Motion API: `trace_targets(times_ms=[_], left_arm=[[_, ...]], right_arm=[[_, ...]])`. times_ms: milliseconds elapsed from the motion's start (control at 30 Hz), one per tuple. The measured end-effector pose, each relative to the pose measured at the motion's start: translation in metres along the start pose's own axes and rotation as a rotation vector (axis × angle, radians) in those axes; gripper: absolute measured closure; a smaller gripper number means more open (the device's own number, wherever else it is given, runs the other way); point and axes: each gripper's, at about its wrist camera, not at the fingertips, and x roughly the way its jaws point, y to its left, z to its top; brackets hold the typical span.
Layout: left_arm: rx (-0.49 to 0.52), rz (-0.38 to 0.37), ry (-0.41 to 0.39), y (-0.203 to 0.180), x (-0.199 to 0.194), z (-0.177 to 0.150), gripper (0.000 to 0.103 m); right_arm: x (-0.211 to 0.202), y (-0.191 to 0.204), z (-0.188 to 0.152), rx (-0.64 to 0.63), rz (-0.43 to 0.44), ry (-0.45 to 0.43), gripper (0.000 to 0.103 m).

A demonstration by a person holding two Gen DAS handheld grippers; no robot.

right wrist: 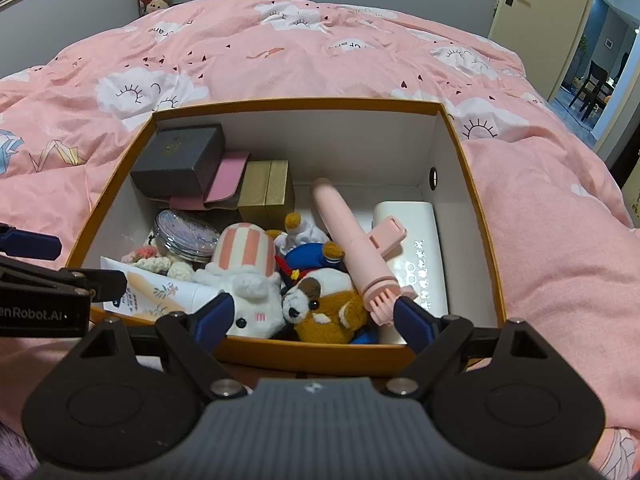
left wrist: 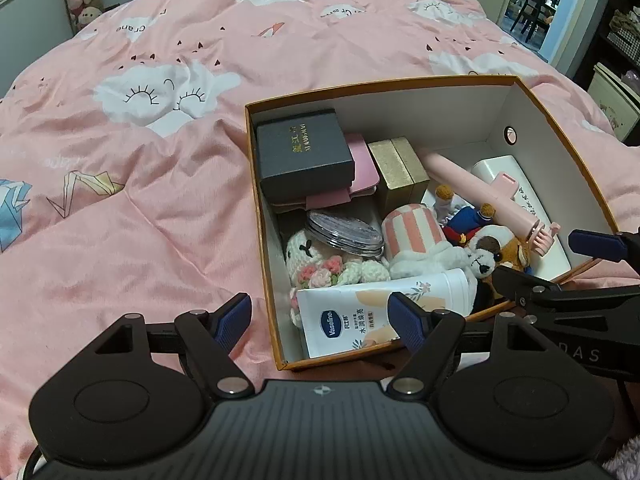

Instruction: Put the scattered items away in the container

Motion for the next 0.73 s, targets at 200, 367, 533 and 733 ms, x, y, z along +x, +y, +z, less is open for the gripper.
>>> trace_targets(times_ms=[200, 367, 533, 733], left_arm=[[-0.002, 0.001, 0.004, -0.0003, 0.0011, 0.0001, 0.015], [0.001, 0.002, 0.006, -0.0003, 0.0012, -0.0003, 0.015], [0.000, 0.002, 0.007, -0.0004, 0.0010, 0.0000, 0.015], [-0.006, 0.003, 0.005, 0.0010, 0.0016, -0.0006, 0.015]], right_arm=[[0.0000, 0.0000, 0.0001, 0.000, 0.001, -0.001, 0.015], [0.0002, 0.0001, 0.0002, 0.000, 0.002, 0.000, 0.015], [0.0002, 0.0002, 0.0002, 0.000, 0.002, 0.000, 0.015], [0.0002, 0.0002, 0.0001, 0.001, 0.002, 0.000, 0.015]])
